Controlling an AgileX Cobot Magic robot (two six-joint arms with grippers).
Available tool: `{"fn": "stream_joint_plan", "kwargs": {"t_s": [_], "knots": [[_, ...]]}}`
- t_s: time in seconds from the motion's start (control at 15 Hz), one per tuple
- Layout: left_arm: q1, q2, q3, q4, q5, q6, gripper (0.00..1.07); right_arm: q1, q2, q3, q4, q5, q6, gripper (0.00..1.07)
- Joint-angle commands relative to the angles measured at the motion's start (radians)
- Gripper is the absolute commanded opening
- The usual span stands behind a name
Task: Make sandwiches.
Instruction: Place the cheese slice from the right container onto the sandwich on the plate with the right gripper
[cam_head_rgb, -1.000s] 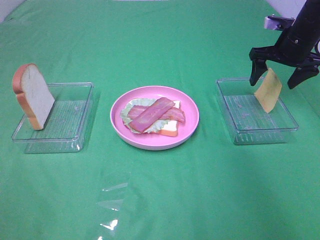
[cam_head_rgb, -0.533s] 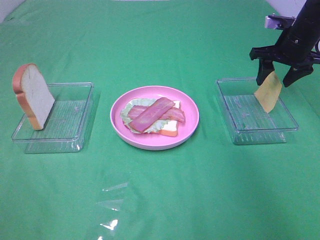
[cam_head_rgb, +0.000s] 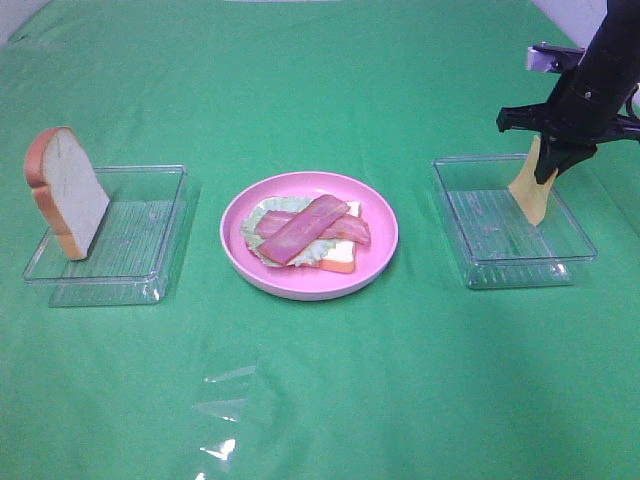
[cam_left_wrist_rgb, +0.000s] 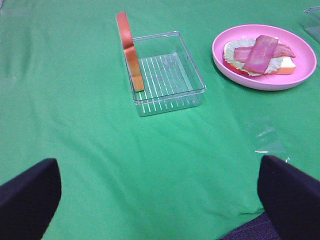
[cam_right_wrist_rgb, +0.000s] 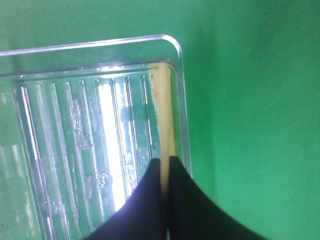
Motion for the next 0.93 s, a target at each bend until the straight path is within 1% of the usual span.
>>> {"fn": "stream_joint_plan", "kwargs": {"t_s": [0.07,0.33,0.6,0.93], "knots": [[0.003,-0.017,0.000,-0.003,-0.001,0.001,1.02,-0.001,-0.001,0.002,-0.008,0.010,-0.007,0.00],[0.003,-0.017,0.000,-0.003,-0.001,0.001,1.02,-0.001,-0.016,0.002,-0.008,0.016,-0.010,0.00],[0.003,-0.017,0.000,-0.003,-0.001,0.001,1.02,-0.001,-0.066,0.002,-0.008,0.017,-0.028,0.00],[0.003,-0.017,0.000,-0.003,-0.001,0.001,1.02,0.001,-0.171,0.002,0.007,0.069,-0.028,0.00]]}}
